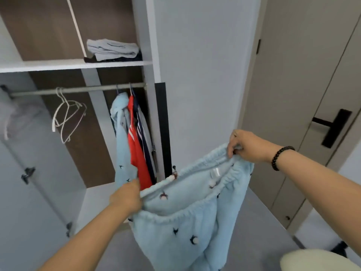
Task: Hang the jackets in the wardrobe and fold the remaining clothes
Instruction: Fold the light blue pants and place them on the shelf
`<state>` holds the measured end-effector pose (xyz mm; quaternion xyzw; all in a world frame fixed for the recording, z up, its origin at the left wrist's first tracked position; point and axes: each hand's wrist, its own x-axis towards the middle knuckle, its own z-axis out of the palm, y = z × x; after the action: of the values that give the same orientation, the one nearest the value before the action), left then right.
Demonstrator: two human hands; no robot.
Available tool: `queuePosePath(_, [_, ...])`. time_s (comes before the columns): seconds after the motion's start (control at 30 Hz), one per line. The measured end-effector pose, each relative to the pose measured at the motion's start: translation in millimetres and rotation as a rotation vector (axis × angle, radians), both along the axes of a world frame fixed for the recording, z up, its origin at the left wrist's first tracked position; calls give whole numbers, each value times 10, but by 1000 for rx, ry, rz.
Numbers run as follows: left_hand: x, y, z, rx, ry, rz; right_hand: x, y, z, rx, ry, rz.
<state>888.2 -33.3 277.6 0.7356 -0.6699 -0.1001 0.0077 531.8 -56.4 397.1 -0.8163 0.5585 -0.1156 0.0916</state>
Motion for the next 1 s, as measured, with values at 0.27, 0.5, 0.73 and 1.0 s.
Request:
queuePosePath(0.27, [775, -73, 429, 160, 1217, 662, -80, -609, -156, 28, 98, -5])
queuePosePath(0.5, [516, -160, 892, -426, 1128, 545, 233, -885, 33, -109, 110, 54])
queuePosePath(0.73, [47, -26, 1146, -551, 1054, 409, 1070, -441, 13, -54, -235, 266])
queuePosePath(1.0, [-74, -47, 1065, -589, 904, 473, 1965, 392, -982, 615, -554, 514])
